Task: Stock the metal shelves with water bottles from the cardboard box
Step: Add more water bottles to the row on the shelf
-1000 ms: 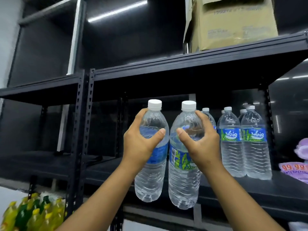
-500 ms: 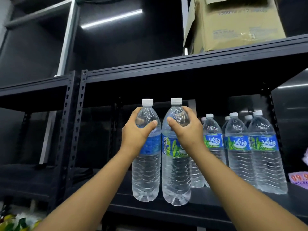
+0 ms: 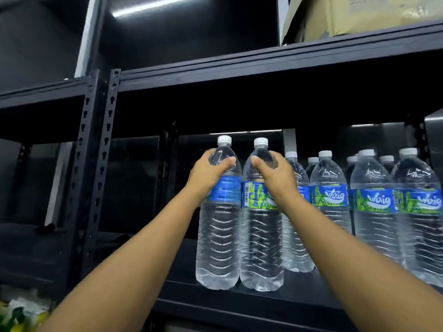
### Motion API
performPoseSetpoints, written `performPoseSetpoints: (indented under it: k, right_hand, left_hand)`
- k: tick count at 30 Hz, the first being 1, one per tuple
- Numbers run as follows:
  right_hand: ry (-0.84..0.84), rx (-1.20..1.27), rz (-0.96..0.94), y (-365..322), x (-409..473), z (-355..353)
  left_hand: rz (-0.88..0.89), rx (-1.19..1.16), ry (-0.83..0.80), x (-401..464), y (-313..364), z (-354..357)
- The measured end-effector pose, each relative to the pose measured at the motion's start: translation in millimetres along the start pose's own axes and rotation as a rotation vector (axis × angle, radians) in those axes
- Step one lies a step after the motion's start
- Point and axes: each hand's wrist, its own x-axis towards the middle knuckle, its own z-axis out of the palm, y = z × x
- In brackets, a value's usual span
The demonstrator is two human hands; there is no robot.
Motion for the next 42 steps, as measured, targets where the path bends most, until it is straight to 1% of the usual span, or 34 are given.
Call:
performPoseSetpoints:
  k: [4, 9, 12, 19, 22, 24, 28, 32, 36, 40, 42]
  right_hand:
    - [-0.001, -0.001, 0.018, 13.5, 6.5, 1.5]
    - [-0.051, -0.021, 0.009, 18.4, 7.2, 1.4]
    - [-0.078, -0.013, 0.016, 18.3, 5.3, 0.5]
    - [-0.162, -0.040, 0.036, 14.6, -4.5, -7.2]
    - [-0.223, -0.057, 0.059, 15.0, -18.9, -14.1]
    - [-0.273, -0.093, 0.083, 19.2, -35.0, -17.7]
    - [-0.317, -0.144, 0.108, 34.7, -68.7, -23.3]
    - [-0.335, -0.247, 0.118, 43.2, -94.9, -30.1]
    - [-0.325, -0.320, 0.098, 47.0, -115.7, -34.4]
    - [-0.288, -0.264, 0.117, 46.4, -122.7, -36.8]
    - [-0.283, -0.276, 0.122, 45.2, -123.7, -36.5]
  left_hand:
    - [0.007, -0.042, -0.044, 10.6, -12.0, 7.5]
    - [-0.008, -0.103, -0.046, 14.4, -22.7, 8.8]
    - [-0.002, -0.120, -0.013, 10.6, -22.7, 8.2]
    - [0.058, -0.018, 0.079, -5.3, -28.1, 11.5]
    - [0.063, 0.008, 0.086, -24.0, -29.1, 14.0]
    - [0.041, 0.019, 0.074, -39.6, -32.7, 15.5]
    - [0.007, 0.004, 0.039, -68.6, -45.1, 15.4]
    - [-0.022, 0.012, -0.072, -93.5, -59.2, 6.5]
    - [-0.053, 0.081, -0.160, -113.8, -69.6, -6.9]
    - [-0.079, 0.104, -0.172, -120.6, -74.2, -15.9]
    - [-0.079, 0.110, -0.182, -121.5, -72.0, -17.3]
